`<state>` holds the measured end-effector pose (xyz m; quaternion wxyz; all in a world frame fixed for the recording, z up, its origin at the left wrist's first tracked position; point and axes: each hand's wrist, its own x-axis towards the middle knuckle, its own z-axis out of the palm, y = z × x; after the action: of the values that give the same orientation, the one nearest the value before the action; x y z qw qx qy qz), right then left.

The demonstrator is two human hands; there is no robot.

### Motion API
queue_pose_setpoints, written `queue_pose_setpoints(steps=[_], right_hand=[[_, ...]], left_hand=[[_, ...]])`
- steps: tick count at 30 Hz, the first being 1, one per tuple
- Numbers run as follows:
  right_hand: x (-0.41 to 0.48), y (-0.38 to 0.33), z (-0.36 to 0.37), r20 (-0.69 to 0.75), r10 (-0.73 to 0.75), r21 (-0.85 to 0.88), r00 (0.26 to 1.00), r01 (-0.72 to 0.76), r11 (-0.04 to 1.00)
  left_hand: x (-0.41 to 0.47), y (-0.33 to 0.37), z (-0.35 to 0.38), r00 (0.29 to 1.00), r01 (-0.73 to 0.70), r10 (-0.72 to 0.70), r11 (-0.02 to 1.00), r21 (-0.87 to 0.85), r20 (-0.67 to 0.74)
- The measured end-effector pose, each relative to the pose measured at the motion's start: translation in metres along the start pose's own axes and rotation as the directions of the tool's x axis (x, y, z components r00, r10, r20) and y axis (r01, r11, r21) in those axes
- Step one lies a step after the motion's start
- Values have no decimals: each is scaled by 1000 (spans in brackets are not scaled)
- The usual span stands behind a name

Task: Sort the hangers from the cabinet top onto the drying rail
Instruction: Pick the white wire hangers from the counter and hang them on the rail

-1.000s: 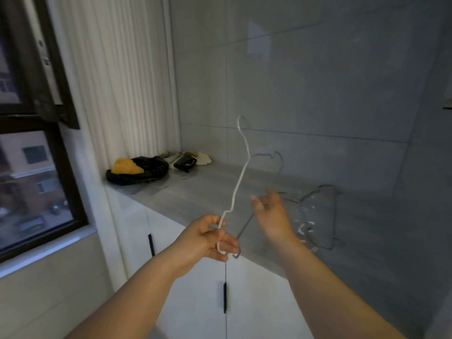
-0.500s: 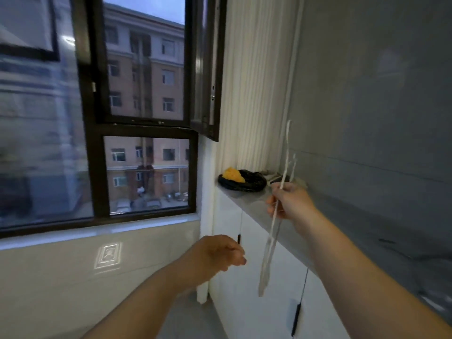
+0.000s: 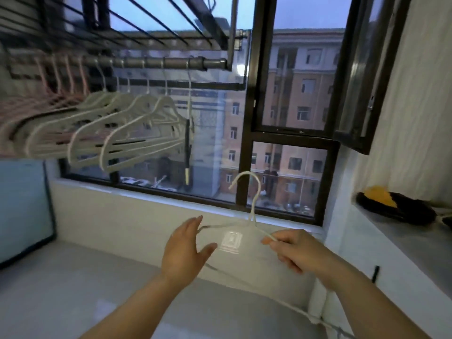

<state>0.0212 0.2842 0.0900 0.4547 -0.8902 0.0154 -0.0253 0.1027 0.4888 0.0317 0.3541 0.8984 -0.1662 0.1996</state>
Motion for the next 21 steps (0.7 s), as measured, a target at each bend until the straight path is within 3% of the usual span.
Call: queue_pose_setpoints(steps=[2,9,14,17,21], right_hand=[[10,-19,29,108,-58,27,992,55,998],[25,-104,141,437,-175,1,882,194,981],[30,-187,246,471,-275,8,838,307,952],[35,-243,312,467,-337,32,818,365,930],[44,-309,390,439,-410,72,799,424,903]], left_hand=[[-6,-27,-28,1000,-17,19,991,131,-15],[-44,-126,-140,978,117,-139,983,139,154],[-79,-204,-242,971,236,-239,968,90,26],[-95,-250,-310,964,242,-230,967,83,-135],[-101,-305,-386,933,285,-264,957,53,-244]])
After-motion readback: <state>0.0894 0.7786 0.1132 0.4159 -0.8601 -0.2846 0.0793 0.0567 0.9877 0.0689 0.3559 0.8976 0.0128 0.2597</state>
